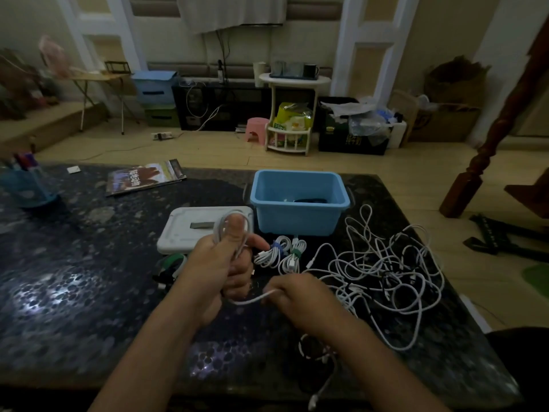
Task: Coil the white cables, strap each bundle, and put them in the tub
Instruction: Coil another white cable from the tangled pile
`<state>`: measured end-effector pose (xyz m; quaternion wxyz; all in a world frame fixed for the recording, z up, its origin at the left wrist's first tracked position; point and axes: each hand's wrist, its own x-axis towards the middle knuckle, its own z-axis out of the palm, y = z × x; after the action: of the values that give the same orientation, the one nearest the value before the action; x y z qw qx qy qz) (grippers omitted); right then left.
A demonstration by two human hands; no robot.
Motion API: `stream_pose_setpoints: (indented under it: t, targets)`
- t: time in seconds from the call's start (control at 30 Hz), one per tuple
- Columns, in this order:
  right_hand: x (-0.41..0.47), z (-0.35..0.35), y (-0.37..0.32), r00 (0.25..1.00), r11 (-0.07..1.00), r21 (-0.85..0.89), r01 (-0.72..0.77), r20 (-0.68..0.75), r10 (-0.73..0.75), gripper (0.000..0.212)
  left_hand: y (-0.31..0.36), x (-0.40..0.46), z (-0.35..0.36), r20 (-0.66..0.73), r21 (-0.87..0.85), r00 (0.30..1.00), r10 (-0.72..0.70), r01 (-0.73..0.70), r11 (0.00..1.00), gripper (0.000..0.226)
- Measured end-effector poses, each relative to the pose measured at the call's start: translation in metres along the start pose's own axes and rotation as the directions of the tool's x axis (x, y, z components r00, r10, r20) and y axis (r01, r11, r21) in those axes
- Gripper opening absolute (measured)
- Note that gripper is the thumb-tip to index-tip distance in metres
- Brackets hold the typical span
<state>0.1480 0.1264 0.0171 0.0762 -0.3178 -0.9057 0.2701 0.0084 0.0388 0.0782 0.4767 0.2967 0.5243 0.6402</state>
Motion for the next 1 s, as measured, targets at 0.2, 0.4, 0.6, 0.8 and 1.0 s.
stream_pose_setpoints:
  t: [0.2, 0.4, 0.6, 0.8, 1.0]
  targets:
    - [0.002, -0.025, 0.005, 0.965, 0.991, 0.126, -0.056, -0.247, 0.085, 0.035, -0.006, 0.002, 0.004, -0.025, 0.313, 1.0, 0.013, -0.004, 0.95, 0.071]
    - [0.005, -0.026, -0.003, 0.985, 0.929, 0.371, -0.02, -0.152, 0.081, 0.03, -0.009, 0.007, 0.004, -0.037, 0.608, 0.985, 0.167, -0.11, 0.786, 0.061]
    - [0.003, -0.028, -0.002, 0.98, 0.862, 0.503, -0.069, -0.127, 0.153, 0.013, -0.013, 0.009, 0.005, -0.004, 0.742, 0.976, 0.218, -0.143, 0.655, 0.053]
    - [0.002, -0.04, -0.005, 0.99, 0.788, 0.6, -0.142, 0.063, 0.13, 0.01, -0.016, 0.01, -0.001, -0.015, 0.751, 0.971, 0.237, -0.146, 0.644, 0.042]
    - [0.0, -0.044, 0.003, 0.986, 0.747, 0.664, -0.015, -0.114, 0.121, 0.021, -0.012, 0.011, -0.01, 0.069, 0.736, 0.976, 0.205, -0.189, 0.65, 0.047]
